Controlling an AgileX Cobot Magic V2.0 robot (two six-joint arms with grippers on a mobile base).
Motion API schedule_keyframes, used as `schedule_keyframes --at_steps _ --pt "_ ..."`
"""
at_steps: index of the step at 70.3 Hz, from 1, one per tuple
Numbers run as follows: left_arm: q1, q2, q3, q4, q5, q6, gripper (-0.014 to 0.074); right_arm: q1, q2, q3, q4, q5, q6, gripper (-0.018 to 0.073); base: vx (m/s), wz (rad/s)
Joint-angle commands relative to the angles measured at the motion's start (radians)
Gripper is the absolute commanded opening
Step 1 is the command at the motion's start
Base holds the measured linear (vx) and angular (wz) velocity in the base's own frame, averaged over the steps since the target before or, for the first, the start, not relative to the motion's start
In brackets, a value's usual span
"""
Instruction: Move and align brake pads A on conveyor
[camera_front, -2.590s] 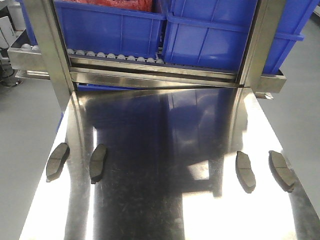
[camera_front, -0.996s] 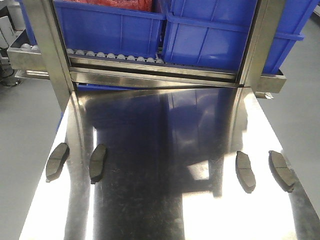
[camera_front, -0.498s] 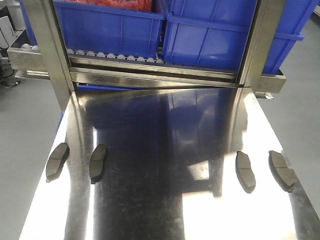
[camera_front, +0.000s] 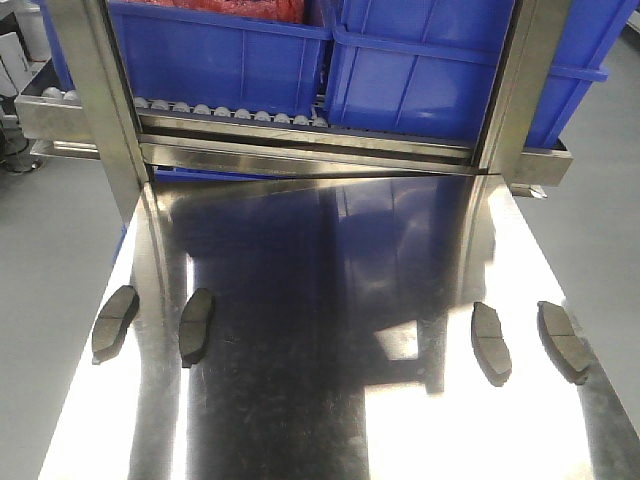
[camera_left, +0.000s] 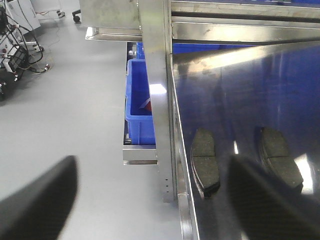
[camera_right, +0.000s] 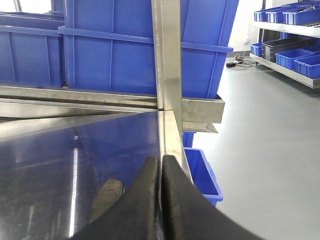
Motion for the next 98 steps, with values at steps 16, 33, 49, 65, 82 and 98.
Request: schedule_keyframes --at_steps 16,33,49,65,82,98 --pt "-0.001 0.011 -0.051 -0.011 -0.058 -0.001 0.0699 0.003 -0.013 0.017 -0.009 -0.073 -0.01 -0.0003 0.0 0.0" --pt "-0.001 0.242 -0.255 -0.014 0.107 0.002 0.066 0.003 -0.013 0.017 -0.009 -0.073 -0.01 -0.0003 0.0 0.0" --pt "-0.002 0.551 -0.437 -0.087 0.218 0.061 0.0653 0.003 -0.013 0.017 -0.009 -0.073 -0.01 -0.0003 0.0 0.0" --pt "-0.058 0.799 -0.592 -0.094 0.298 0.075 0.0649 0.003 -0.013 0.017 -0.009 -0.073 -0.01 -0.0003 0.0 0.0" --pt "-0.121 1.033 -0.76 -0.088 0.433 0.074 0.0644 0.003 -0.013 0.017 -0.009 -0.073 -0.01 -0.0003 0.0 0.0" --pt "-0.14 1.197 -0.879 -0.089 0.526 0.071 0.0631 0.003 -0.013 0.017 -0.009 -0.073 -0.01 -0.0003 0.0 0.0"
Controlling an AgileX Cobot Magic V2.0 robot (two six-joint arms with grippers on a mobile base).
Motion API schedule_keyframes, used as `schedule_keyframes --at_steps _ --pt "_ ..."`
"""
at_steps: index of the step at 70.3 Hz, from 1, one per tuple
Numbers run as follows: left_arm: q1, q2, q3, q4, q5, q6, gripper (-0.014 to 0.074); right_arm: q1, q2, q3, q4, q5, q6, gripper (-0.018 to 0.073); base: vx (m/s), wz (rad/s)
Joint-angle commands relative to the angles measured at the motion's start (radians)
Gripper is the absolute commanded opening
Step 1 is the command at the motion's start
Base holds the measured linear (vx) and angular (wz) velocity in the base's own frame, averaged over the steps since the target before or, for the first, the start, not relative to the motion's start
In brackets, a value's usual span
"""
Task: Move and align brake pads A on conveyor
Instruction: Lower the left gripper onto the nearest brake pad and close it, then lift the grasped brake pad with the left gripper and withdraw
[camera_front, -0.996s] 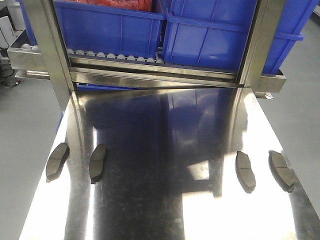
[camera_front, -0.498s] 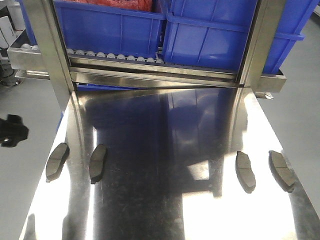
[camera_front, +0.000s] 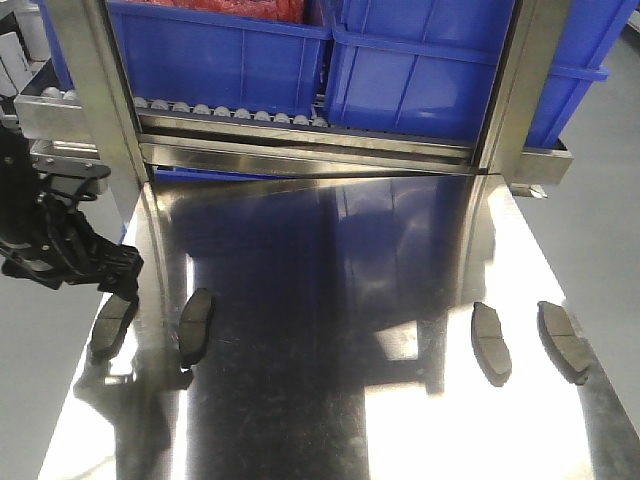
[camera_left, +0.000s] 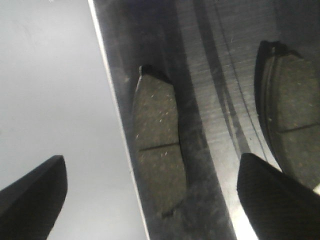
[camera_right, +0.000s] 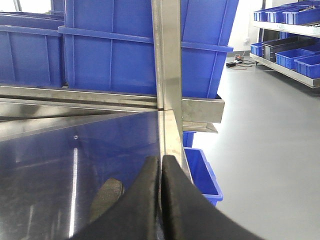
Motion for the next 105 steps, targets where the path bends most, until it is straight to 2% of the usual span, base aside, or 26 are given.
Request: schedule_keyframes --at_steps 1,32,59,73,95,105 --pt "-0.01 0.012 -0.065 -0.007 0.016 -0.004 0.063 0.003 -0.013 0.017 -0.009 -0.073 -0.01 -0.0003 0.0 0.0" --pt "-0.01 0.128 -0.077 -0.009 0.029 -0.004 0.0606 0.003 -0.013 0.017 -0.009 -0.073 -0.01 -0.0003 0.0 0.0" --pt "-0.01 0.139 -0.077 -0.017 0.016 -0.004 0.0563 0.003 -0.013 0.017 -0.009 -0.073 -0.01 -0.0003 0.0 0.0" --pt "-0.01 0.139 -0.077 -0.017 0.016 -0.004 0.0465 0.003 -0.013 0.017 -0.009 -0.073 -0.01 -0.0003 0.0 0.0" --pt "-0.01 0.139 -0.077 -0.035 0.017 -0.001 0.0205 0.003 -0.013 0.017 -0.009 -0.073 -0.01 -0.0003 0.0 0.0" --pt "-0.01 0.139 -0.077 -0.035 0.005 -0.001 0.0152 0.003 -0.013 0.017 -0.009 -0.073 -0.01 -0.0003 0.0 0.0"
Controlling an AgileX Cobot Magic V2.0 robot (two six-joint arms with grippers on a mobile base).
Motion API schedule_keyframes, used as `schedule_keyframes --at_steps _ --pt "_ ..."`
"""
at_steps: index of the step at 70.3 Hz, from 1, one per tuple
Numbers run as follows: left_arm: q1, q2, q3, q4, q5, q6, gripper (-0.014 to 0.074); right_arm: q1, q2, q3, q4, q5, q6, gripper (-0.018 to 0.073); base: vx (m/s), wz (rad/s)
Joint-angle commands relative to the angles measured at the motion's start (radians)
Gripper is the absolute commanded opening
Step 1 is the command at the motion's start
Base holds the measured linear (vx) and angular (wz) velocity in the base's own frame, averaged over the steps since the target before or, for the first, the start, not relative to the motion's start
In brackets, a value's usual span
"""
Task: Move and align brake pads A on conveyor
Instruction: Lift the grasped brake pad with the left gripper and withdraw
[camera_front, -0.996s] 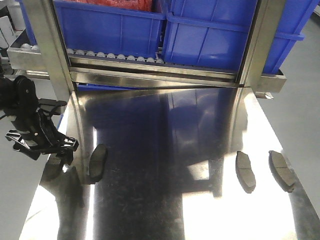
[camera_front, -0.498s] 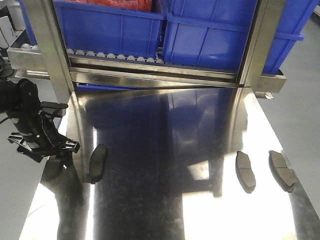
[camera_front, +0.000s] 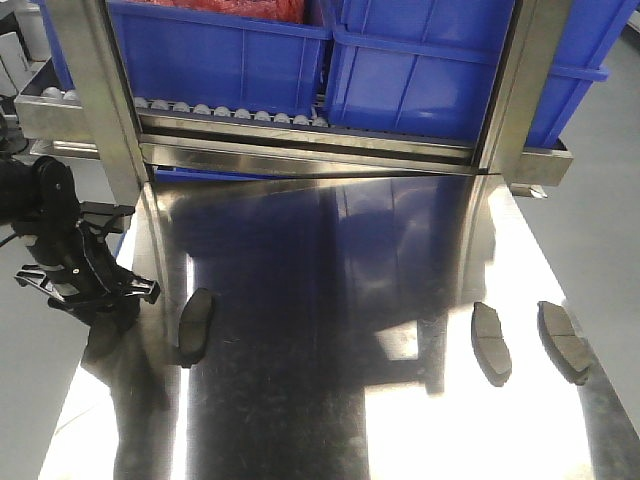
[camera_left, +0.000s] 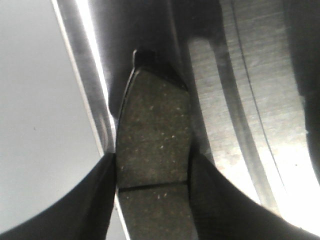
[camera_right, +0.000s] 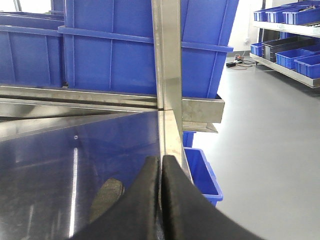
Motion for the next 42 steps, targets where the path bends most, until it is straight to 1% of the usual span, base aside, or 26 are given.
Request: schedule_keyframes --at_steps 1,12,22,26,34,42 --pt "-0.009 -0.05 -0.028 -0.017 -0.028 -0.001 0.0149 0.003 -0.013 0.017 -0.009 -0.073 -0.01 -0.0003 0.0 0.0" --pt "-0.009 -0.053 -0.028 -0.047 -0.047 0.002 0.0146 0.003 -0.013 0.017 -0.009 -0.073 -0.01 -0.0003 0.0 0.0" --pt "-0.009 -0.079 -0.017 -0.1 -0.072 0.046 0.0146 0.003 -0.013 0.017 -0.009 -0.073 -0.01 -0.0003 0.0 0.0" --pt "-0.009 -0.111 0.0 -0.122 -0.109 0.064 0.0146 0.003 -0.013 0.017 -0.009 -0.073 -0.01 -0.0003 0.0 0.0" --pt "-0.009 -0.18 0.049 -0.119 -0.167 0.067 0.0146 0.003 -0.013 0.017 -0.009 -0.073 -0.01 -0.0003 0.0 0.0" --pt "-0.009 -0.269 0.117 -0.118 -0.195 0.078 0.0146 0.003 -0.013 0.017 -0.009 -0.073 -0.01 -0.0003 0.0 0.0"
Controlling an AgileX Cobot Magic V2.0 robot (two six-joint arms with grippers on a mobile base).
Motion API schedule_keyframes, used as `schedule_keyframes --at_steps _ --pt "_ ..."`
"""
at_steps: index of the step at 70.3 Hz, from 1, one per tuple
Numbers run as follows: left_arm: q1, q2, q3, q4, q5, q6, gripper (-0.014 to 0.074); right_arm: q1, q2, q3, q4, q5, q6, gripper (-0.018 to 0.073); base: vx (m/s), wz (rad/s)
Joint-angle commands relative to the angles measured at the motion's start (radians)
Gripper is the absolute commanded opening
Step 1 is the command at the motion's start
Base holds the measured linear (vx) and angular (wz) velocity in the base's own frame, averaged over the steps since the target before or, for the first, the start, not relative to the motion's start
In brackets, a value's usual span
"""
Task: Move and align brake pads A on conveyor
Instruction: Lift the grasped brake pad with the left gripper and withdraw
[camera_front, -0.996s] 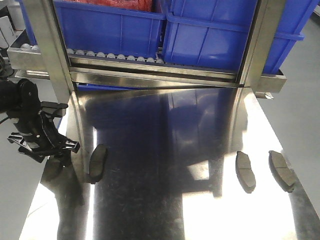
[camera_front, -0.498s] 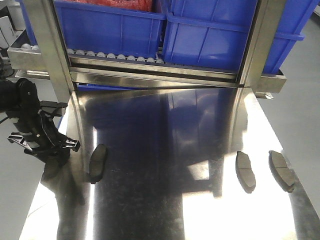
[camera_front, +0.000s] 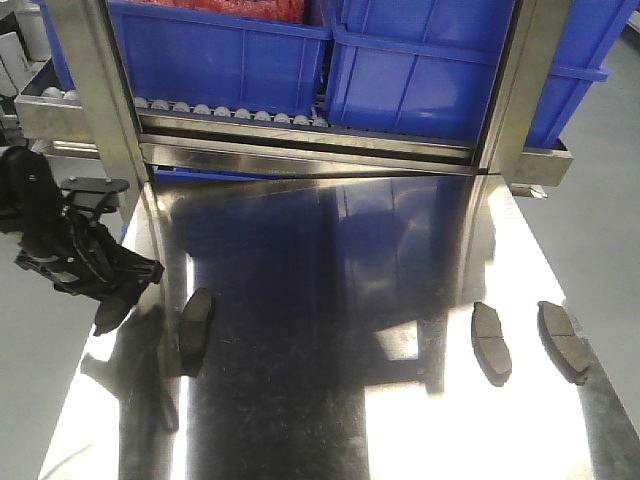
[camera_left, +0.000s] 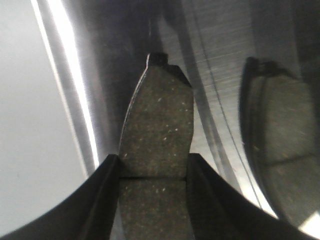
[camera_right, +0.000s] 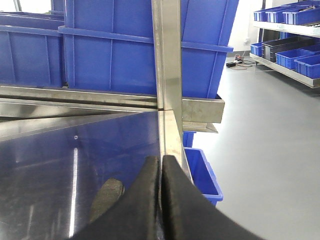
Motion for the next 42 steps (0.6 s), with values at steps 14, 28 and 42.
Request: schedule_keyframes --at_steps 14,28,42 --pt "-0.009 -0.306 0.171 -0.02 -0.127 0.013 0.0146 0.003 -0.013 0.017 -0.009 -0.073 -0.01 -0.0003 0.0 0.0" --pt "-0.009 -0.533 0.315 -0.021 -0.188 0.012 0.0146 0.003 -0.013 0.017 -0.009 -0.073 -0.01 -0.0003 0.0 0.0" --pt "-0.009 -0.757 0.431 -0.021 -0.214 0.012 0.0146 0.003 -0.013 0.017 -0.009 -0.073 -0.01 -0.0003 0.0 0.0"
